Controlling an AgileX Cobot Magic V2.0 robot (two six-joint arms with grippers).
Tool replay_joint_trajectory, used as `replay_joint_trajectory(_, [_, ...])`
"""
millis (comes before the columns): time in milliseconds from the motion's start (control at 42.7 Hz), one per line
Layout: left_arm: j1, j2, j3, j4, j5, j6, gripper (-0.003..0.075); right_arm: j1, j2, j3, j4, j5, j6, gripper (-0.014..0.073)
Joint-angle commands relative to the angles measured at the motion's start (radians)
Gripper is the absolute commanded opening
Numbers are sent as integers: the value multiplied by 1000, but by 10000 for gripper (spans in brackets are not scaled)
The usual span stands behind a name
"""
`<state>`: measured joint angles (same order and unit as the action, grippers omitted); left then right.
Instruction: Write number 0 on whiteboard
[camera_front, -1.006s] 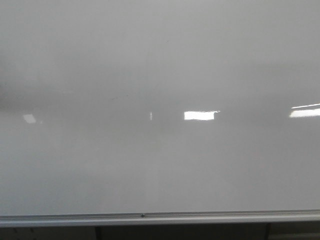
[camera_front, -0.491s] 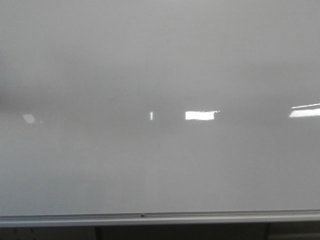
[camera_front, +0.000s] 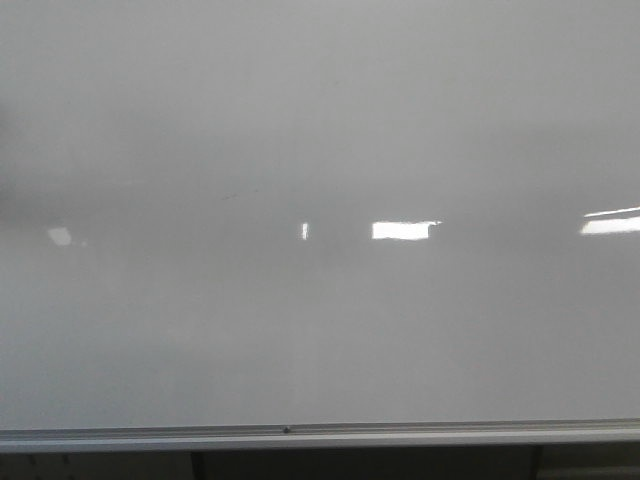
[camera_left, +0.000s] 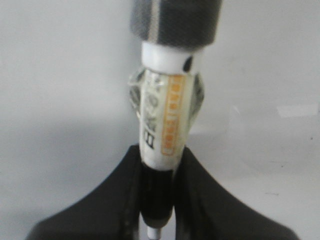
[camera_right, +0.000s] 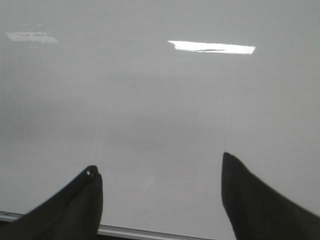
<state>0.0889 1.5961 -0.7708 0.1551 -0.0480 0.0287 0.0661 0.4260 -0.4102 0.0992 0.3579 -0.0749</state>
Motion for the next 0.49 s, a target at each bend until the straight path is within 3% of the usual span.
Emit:
replay_joint_trajectory(0, [-2,-56,-30,-17,-26,-6,-19,1,12,-37,-1,-72,-4,526])
replay_joint_trajectory(211, [-81,-214,-50,-27,165,-6,-18,2,78,-134,3,88,-4,526])
replay_joint_trajectory(468, [-341,-329,-119,-49,394,8,-18,53,301,-337,60,298,-57,526])
